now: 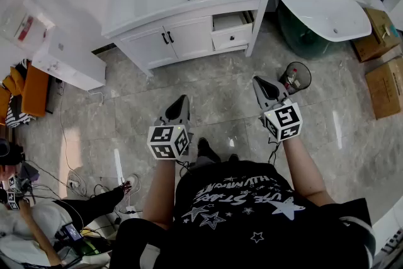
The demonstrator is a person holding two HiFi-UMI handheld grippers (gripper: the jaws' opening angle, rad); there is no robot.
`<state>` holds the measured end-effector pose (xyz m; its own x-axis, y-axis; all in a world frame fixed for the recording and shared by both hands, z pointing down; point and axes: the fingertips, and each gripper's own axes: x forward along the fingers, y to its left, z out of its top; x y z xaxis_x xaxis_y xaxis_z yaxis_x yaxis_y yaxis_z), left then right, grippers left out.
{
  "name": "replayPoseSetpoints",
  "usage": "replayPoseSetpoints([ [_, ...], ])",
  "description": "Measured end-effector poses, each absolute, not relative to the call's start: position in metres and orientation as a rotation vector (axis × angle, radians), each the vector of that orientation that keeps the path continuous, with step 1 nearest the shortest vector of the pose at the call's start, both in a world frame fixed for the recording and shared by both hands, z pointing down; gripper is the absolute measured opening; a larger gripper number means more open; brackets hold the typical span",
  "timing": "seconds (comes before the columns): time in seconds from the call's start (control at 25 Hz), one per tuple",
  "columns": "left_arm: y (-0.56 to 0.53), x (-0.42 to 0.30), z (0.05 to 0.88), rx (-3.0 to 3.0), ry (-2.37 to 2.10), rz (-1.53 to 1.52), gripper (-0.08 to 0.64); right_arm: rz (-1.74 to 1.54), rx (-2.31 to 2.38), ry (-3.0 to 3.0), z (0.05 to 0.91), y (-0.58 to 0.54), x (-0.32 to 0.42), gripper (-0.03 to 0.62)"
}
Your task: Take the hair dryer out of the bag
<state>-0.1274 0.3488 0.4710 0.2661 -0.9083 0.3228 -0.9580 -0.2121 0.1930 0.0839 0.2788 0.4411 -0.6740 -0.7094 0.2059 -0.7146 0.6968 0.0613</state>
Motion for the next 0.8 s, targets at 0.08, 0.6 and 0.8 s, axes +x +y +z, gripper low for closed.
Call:
replayPoseSetpoints([
  [0.08, 0.348, -0.129, 0.471, 2.190, -1.700, 0.199, 0.011, 0.037, 1.147, -2.694, 0.440, 0.277, 0.083, 0.006],
  [0.6, 0.343, -0.153, 0.486, 2.171, -1.666, 0.202, 0.011, 0.067, 1.164, -2.645, 0.454, 0.266, 0.062, 0.005],
  [0.8, 0.324, -0.171, 0.487, 2.226, -1.608, 0.166, 0.011, 0.106, 1.207, -2.622, 0.460, 0.247, 0.043, 0.006],
])
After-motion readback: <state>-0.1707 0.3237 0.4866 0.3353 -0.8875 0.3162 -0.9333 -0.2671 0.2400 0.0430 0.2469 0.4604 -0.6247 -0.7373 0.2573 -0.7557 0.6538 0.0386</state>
